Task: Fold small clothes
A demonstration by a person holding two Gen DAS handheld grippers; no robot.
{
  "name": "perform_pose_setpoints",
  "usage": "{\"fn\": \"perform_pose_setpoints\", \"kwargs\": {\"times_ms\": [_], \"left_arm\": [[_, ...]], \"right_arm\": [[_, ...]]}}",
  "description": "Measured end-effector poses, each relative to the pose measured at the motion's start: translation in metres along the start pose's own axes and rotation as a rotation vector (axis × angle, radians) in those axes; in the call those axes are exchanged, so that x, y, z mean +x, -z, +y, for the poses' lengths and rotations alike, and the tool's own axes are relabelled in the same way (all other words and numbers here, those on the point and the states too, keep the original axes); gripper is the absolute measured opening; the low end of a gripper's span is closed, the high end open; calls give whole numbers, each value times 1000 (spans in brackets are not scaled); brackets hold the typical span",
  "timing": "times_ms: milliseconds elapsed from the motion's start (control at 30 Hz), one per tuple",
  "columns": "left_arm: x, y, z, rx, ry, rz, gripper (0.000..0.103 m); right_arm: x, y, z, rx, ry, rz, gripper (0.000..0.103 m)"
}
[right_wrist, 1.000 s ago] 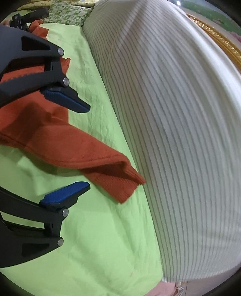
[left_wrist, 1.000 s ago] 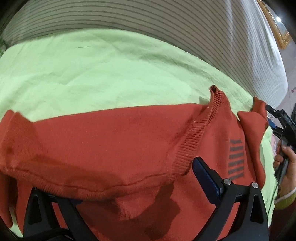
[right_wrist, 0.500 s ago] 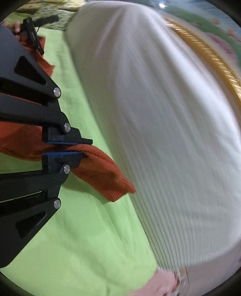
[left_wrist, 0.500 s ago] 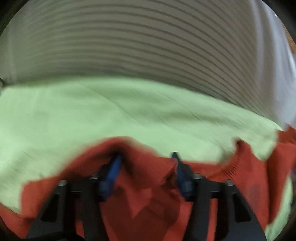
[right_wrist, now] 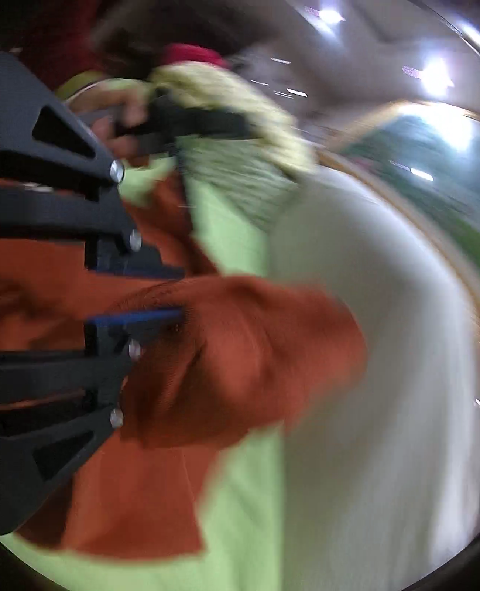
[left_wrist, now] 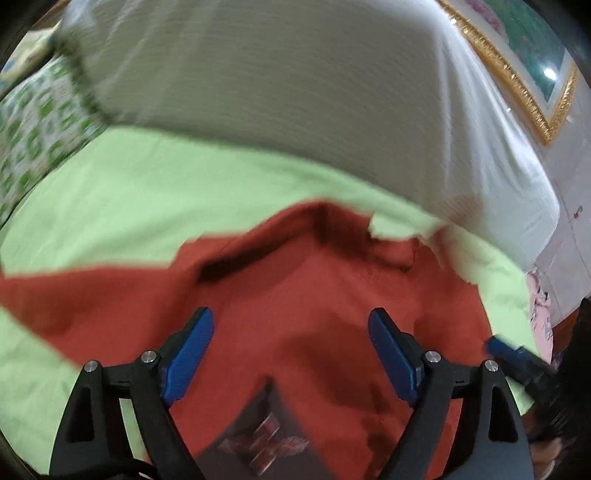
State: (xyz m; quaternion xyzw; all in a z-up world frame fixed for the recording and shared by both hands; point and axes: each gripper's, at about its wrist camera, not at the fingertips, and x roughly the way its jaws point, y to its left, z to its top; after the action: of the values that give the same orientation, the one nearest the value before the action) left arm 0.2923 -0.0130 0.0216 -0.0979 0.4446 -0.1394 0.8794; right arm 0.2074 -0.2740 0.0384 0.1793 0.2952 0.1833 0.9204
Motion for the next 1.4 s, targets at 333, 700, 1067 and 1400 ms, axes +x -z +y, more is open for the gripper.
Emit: {"fn": "perform_pose_setpoints", "kwargs": {"times_ms": [333, 700, 1067, 1400], "left_arm": [[29, 50, 27, -32, -20, 156, 86], [83, 42, -22, 176, -119, 148, 11], [39, 14, -36, 265, -129, -42, 4], [55, 25, -8, 190, -258, 38, 36]], "right_arm": [[-64, 48, -67, 153, 279, -44, 56], [-54, 49, -198, 353, 520, 39, 65], [-87, 25, -163, 294, 516, -116, 11], [-78, 36, -135, 204, 727, -77, 49]]}}
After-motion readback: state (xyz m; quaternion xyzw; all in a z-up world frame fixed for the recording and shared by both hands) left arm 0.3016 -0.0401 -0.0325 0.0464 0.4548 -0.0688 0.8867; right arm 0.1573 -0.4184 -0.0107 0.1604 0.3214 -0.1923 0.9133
